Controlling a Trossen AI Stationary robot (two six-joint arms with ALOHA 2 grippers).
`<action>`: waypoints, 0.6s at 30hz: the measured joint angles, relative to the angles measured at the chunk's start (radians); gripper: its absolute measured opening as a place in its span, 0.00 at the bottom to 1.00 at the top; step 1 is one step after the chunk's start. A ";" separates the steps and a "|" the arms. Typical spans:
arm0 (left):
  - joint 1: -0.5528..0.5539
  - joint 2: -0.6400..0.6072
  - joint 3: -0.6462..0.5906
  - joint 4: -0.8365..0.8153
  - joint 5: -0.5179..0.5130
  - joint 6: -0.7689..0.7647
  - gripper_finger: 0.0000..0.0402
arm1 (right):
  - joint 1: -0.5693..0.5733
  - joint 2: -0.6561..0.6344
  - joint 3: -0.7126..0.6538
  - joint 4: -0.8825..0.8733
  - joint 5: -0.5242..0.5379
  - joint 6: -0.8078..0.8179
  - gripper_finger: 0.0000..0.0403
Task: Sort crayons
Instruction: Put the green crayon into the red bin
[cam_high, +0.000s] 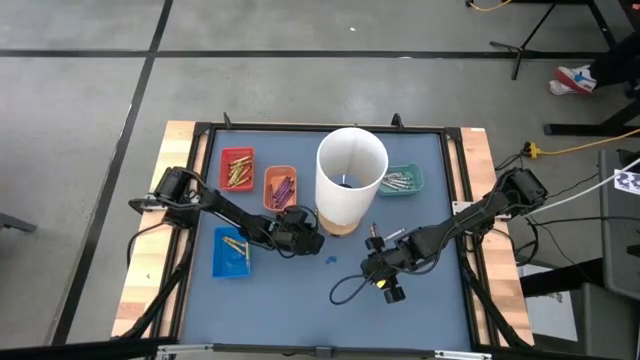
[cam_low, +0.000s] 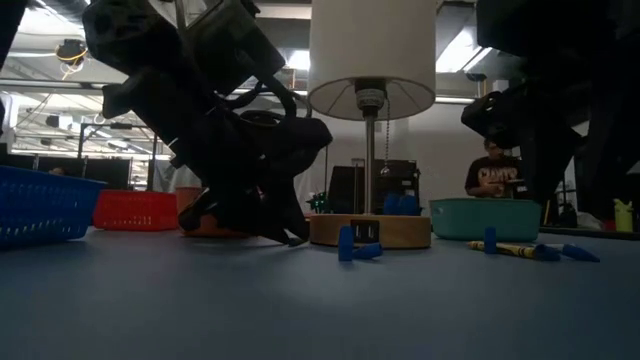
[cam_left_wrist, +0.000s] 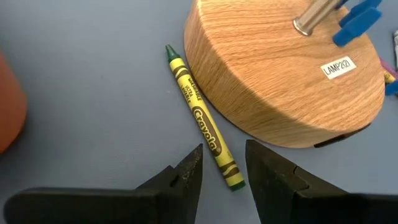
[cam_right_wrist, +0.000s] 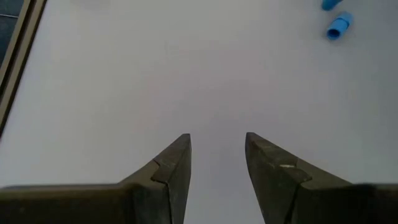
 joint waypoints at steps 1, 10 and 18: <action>0.000 0.000 0.000 -0.002 0.000 0.011 0.27 | 0.000 0.000 0.000 0.000 0.000 0.000 0.37; 0.000 0.001 0.000 -0.010 -0.001 0.067 0.20 | 0.000 0.000 0.000 0.000 0.000 0.000 0.37; 0.002 0.002 0.000 -0.019 0.000 0.109 0.07 | 0.000 0.000 0.000 0.000 0.000 0.000 0.37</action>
